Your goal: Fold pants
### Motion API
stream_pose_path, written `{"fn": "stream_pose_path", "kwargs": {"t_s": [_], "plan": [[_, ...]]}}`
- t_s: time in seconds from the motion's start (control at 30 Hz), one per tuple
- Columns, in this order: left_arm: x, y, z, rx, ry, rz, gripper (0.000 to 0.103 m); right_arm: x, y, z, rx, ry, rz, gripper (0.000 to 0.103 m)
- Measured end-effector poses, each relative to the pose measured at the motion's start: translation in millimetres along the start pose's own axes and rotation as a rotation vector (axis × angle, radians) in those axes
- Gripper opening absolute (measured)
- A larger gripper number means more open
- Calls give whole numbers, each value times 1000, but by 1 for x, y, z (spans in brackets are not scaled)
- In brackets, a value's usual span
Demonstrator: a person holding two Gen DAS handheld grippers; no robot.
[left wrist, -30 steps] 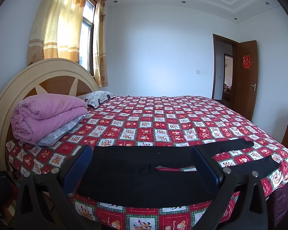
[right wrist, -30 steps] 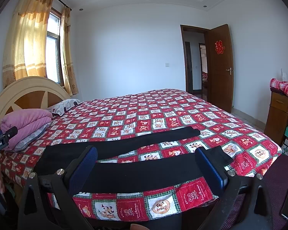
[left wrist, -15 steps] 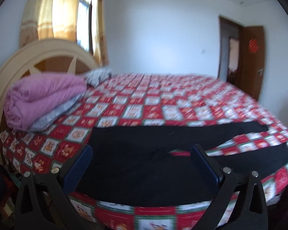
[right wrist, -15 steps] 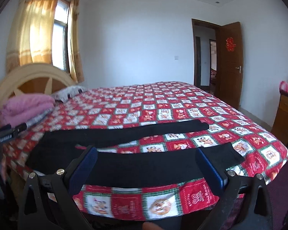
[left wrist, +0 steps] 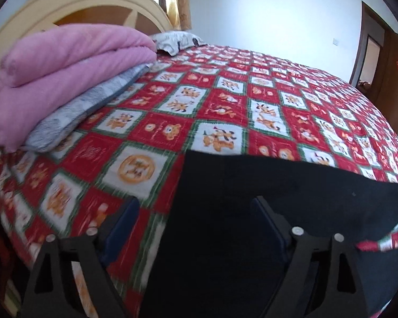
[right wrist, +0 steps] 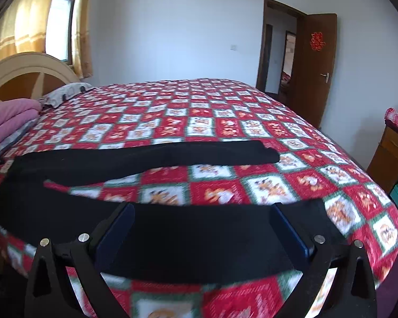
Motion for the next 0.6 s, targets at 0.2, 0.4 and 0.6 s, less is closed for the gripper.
{"fn": "stream_pose_path", "kwargs": {"t_s": [0.2, 0.4, 0.6], "plan": [[62, -27, -4, 11, 26, 117, 60, 47, -26, -33, 30, 17, 29, 91], [90, -38, 0, 4, 86, 192, 52, 97, -49, -84, 100, 57, 97, 84], [95, -38, 2, -6, 135, 195, 44, 154, -65, -140, 212, 33, 192, 53]]}}
Point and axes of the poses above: each gripper's, at about its wrist camera, not at the fingertips, and x roughly the way its jaws point, z to its left, y to its underside, the point moved 1 cm from there along x, roughly the way its jaws point, and after that the axes turned 8 degrees about -x, right-handed, at the moved point
